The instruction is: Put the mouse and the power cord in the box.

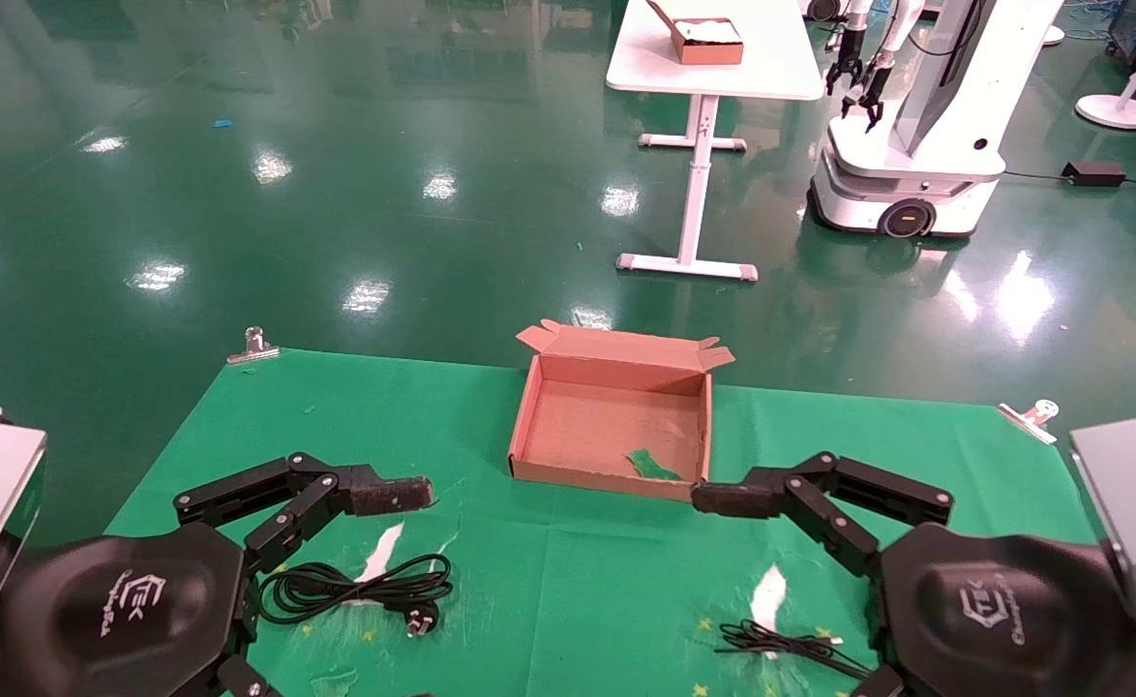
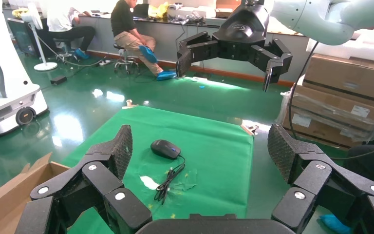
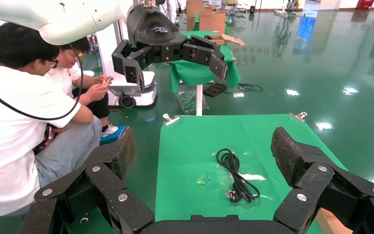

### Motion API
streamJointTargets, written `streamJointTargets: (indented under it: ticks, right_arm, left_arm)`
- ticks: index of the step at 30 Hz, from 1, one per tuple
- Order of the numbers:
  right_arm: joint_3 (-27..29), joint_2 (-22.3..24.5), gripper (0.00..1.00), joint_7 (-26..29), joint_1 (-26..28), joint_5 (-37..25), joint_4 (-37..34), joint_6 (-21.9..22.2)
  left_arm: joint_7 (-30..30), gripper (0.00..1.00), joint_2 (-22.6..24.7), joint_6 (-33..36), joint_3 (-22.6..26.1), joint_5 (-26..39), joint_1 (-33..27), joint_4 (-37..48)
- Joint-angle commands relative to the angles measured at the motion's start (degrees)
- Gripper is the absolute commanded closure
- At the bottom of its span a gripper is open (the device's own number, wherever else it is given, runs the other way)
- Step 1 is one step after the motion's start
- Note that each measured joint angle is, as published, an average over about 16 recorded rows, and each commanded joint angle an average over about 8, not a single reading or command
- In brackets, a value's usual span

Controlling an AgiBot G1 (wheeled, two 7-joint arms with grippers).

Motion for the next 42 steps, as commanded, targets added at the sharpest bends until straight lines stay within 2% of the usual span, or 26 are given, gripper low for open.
streamJointTargets:
  ticks: [1,11,16,19,22,26,30,33,40,42]
  right_arm:
    - [0.0,0.0,0.0,0.0,0.0,0.0,0.0,0.0]
    - [-0.06,0.14,0.0,-0.1,-0.03,-0.26,0.09,-0.1]
    - [-1.32,1.5,0.0,-0.36,-0.11,-4.05,0.46,-0.43]
    - [-2.99,2.9,0.0,0.17,0.33,-8.83,1.16,-0.52]
    - [-4.62,4.09,0.0,1.47,1.17,-13.53,1.96,-0.19]
    - [-6.53,4.56,0.0,3.71,1.99,-18.45,2.34,0.75]
    - [-8.29,3.99,0.0,5.58,2.05,-21.97,1.86,1.41]
    - [-9.12,3.39,0.0,6.46,1.83,-23.16,1.27,1.71]
    - [-9.19,3.33,0.0,6.2,1.8,-23.27,1.3,1.74]
    - [-9.28,3.25,0.0,6.18,1.79,-23.51,1.31,1.83]
  left_arm:
    - [0.0,0.0,0.0,0.0,0.0,0.0,0.0,0.0]
    - [0.01,0.0,-0.01,0.02,-0.01,-0.02,0.01,-0.01]
    - [0.12,0.0,-0.52,0.12,0.91,2.59,-0.34,-0.81]
    - [-0.54,0.0,-1.01,0.26,3.67,9.88,-2.19,-2.19]
    - [-2.9,0.0,-0.32,0.36,8.21,21.27,-6.16,-3.34]
    - [-7.06,0.0,3.01,0.19,14.57,37.04,-12.56,-3.64]
    - [-9.47,0.0,5.64,0.07,18.18,46.91,-16.25,-3.86]
    - [-10.21,0.0,6.34,0.32,19.07,50.05,-17.25,-4.03]
    - [-9.86,0.0,6.61,0.47,19.23,50.4,-17.55,-3.23]
    - [-9.95,0.0,7.1,0.32,19.86,52.28,-18.03,-2.86]
